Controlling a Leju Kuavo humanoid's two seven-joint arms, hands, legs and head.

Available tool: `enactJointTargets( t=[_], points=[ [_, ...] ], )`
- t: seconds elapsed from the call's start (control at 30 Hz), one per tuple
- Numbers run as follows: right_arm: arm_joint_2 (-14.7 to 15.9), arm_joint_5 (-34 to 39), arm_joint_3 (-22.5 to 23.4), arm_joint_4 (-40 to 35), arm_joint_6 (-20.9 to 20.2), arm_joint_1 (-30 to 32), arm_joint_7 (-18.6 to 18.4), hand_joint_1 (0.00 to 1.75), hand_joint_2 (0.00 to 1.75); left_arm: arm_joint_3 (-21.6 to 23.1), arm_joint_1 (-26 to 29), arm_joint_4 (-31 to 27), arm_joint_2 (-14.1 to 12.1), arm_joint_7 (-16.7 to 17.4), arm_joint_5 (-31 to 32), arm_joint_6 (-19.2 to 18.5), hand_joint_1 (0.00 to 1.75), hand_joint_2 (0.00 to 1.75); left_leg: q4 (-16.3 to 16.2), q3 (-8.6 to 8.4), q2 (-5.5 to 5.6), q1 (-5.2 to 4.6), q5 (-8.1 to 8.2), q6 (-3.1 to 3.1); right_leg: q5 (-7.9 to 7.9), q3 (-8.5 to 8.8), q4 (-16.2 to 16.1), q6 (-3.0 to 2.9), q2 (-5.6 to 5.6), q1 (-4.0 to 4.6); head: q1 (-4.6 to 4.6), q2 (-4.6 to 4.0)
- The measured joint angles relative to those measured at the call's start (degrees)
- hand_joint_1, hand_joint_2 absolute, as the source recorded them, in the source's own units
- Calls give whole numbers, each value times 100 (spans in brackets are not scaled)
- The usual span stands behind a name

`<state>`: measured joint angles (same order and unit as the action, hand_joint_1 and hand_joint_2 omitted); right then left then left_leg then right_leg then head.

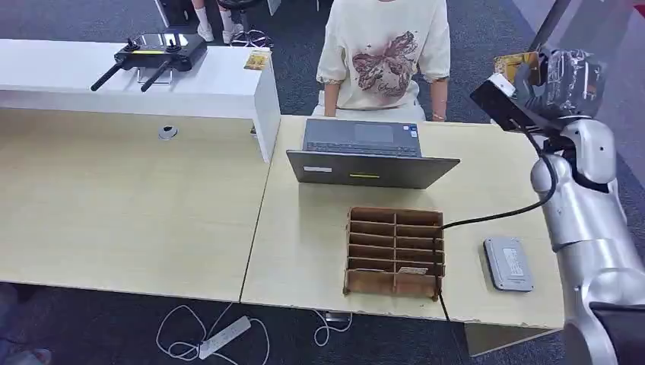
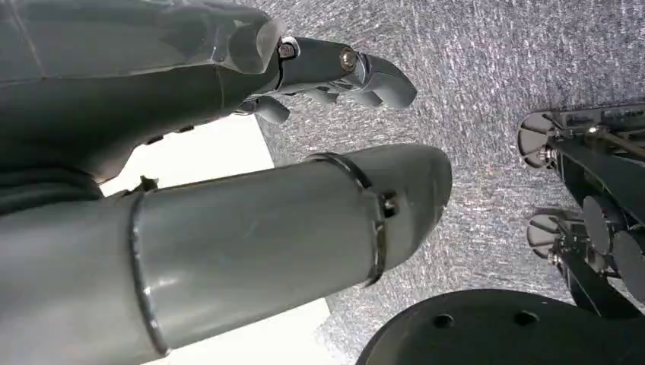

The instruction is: Pass the card to the sensor for recognition and then transmit it.

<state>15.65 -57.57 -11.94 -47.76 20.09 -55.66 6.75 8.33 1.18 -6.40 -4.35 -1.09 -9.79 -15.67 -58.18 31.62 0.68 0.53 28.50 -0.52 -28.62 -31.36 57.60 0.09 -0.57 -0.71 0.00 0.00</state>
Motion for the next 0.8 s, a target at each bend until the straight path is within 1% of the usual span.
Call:
enactJointTargets(
  t=[0.2, 0.4, 0.63, 0.8],
  points=[
    [-186, -271, -236, 101, 63, -173, -42, 175, 175, 61, -1, 0, -2, 0, 0, -33, 0, 0, 0, 0, 0, 0, 0, 0, 0, -1, 0, 0, 0, 0, 0, 0],
    [-367, -738, -498, 249, 81, -352, -116, 175, 175, 76, -4, 0, -24, 2, 0, -74, 0, 0, 0, -1, -2, 0, 0, 0, 0, 0, 0, 0, 3, 0, -2, 0],
    [-642, -957, -786, 607, 44, -610, -90, 175, 175, 94, -3, 0, -59, 7, -2, -103, 0, 0, 0, -1, -1, 2, -1, -1, 0, -1, 2, 0, 2, 1, -2, 0],
    [-743, -1018, -905, 811, 24, -728, -74, 175, 175, 100, -2, 0, -68, 11, -9, -109, 0, 0, 0, -1, -1, 2, -1, -2, 0, -1, 2, 0, 2, 1, 0, 0]
  ],
)
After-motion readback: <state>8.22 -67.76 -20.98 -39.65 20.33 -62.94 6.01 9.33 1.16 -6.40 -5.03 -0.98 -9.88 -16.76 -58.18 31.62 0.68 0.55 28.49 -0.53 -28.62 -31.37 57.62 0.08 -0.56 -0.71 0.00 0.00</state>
